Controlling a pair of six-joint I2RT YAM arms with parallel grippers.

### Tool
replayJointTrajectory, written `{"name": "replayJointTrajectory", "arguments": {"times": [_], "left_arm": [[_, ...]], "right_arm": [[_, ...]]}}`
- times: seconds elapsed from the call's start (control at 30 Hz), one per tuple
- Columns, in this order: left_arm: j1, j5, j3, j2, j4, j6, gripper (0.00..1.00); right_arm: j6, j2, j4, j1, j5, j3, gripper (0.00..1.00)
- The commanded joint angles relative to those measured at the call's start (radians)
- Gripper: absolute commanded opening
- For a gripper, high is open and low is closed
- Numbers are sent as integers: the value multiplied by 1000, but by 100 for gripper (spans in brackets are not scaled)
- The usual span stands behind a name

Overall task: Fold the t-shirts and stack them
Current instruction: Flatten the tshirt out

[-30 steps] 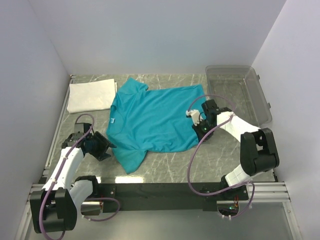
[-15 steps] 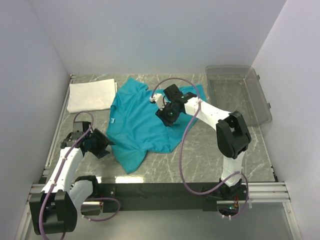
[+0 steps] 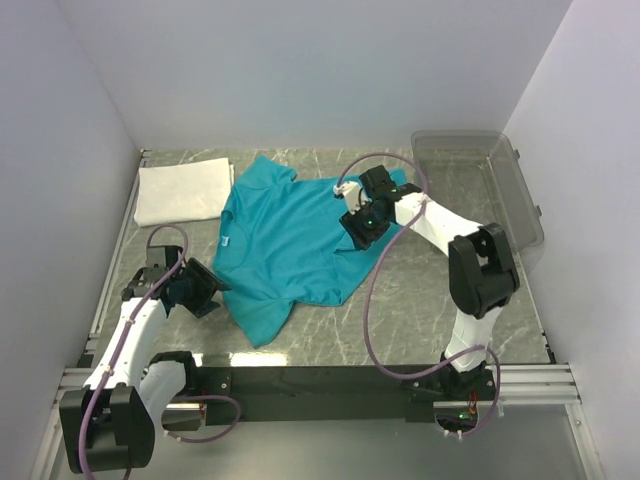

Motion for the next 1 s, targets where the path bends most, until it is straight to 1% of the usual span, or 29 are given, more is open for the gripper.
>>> {"name": "replayJointTrajectory", "arguments": {"times": [0.0,0.13,0.23,0.33,0.43,0.47,0.53,0.57,0.6,0.63,0.73,0.8,0.87,0.9,0.93,0.97], "left_arm": [[-2,22,2,5,40,-6,60],[-2,19,-6,0,39,-13,60],[-2,8,-13,-4,30,-21,60],[-1,-15,-17,16,10,-30,59],[-2,-24,-17,51,5,-43,58],[-2,-24,-20,65,7,-50,57],[-2,-30,-24,77,11,-56,56],[-4,-32,-29,89,16,-61,56],[-2,-33,-32,95,17,-66,56],[-4,-38,-36,102,23,-70,55],[-20,-29,-52,157,69,-92,51],[-49,-30,-50,193,105,-98,49],[-65,-38,-38,247,122,-102,43],[-95,-32,-35,261,140,-102,41],[-105,-27,-30,284,148,-104,37],[-117,-23,-27,292,154,-102,27]], "right_arm": [[66,75,28,10,-16,65,59],[89,135,22,4,-13,125,59],[98,164,27,1,-10,140,58],[103,195,21,-2,-19,157,56],[104,204,13,-1,-41,158,48],[101,204,8,-2,-45,155,41],[100,184,8,-2,-52,136,31],[97,172,11,-4,-53,126,20],[94,158,14,-4,-58,116,15],[92,123,21,-13,-61,88,6],[83,53,19,-31,-79,42,0],[77,22,16,-39,-88,11,0],[71,-12,14,-40,-95,-9,0],[68,-20,13,-44,-98,-18,0],[66,-33,8,-42,-101,-32,0],[64,-38,5,-45,-104,-38,0]]}}
